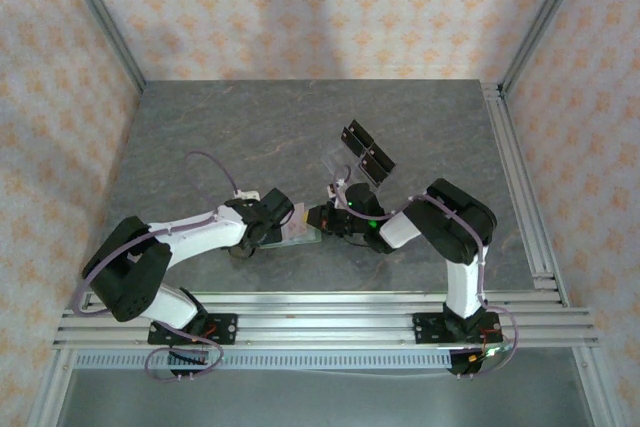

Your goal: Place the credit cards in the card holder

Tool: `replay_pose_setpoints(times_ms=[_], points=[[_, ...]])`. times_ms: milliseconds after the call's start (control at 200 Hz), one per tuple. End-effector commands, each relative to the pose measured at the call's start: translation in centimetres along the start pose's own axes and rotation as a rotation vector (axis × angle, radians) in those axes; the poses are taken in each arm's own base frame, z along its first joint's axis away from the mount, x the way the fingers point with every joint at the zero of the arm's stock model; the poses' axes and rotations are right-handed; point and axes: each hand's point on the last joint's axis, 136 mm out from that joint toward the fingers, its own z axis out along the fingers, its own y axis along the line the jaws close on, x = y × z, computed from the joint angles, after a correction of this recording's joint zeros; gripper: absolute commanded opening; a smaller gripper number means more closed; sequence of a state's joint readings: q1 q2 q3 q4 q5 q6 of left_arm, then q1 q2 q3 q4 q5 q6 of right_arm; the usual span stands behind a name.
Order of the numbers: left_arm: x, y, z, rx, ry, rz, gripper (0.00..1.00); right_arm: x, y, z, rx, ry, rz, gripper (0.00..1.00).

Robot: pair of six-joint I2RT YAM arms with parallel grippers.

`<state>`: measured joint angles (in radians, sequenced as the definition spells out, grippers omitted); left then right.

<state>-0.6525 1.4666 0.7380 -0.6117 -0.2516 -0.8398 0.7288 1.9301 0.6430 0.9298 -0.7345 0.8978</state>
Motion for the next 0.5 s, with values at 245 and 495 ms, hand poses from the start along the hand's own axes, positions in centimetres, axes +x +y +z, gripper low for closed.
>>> replay_pose_setpoints(times_ms=[245,495], points=[[1.09,1.70,0.49,-0.068,0.024,0.027,1.00,0.99,0.57,0.25,-0.047,0.027,-0.013,0.00],[1.12,1.74,0.49,-0.068,0.024,0.028,1.00,1.20,0.82,-0.39,-0.066,0.013,0.000,0.00]])
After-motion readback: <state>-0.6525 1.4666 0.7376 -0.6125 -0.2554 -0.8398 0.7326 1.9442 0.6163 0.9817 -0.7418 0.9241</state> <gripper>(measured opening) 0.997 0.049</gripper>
